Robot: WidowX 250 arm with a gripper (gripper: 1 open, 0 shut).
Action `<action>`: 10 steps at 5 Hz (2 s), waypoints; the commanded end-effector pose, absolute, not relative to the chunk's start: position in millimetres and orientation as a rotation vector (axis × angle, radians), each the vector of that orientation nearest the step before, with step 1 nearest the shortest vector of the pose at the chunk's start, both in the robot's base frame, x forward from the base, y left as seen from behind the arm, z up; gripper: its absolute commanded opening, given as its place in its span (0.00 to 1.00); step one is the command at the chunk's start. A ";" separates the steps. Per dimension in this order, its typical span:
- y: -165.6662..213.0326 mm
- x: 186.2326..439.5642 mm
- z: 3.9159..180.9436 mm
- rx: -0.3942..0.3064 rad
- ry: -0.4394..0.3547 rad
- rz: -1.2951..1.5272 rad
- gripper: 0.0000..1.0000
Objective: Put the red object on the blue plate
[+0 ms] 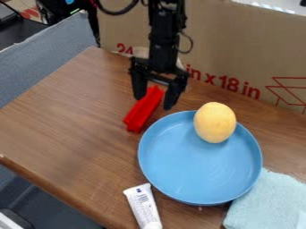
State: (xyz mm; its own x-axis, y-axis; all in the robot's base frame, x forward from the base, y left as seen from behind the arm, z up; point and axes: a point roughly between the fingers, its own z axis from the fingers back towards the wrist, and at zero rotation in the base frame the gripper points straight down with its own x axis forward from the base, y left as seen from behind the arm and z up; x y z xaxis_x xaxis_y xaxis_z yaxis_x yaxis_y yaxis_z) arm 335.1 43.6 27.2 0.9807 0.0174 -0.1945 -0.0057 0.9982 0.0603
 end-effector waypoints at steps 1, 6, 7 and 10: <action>49.3 347.3 36.3 0.060 0.146 0.016 1.00; 56.4 334.4 64.2 0.042 0.164 0.020 1.00; 64.9 336.5 66.9 0.039 0.158 0.026 1.00; 79.8 331.8 42.7 0.036 0.177 0.059 1.00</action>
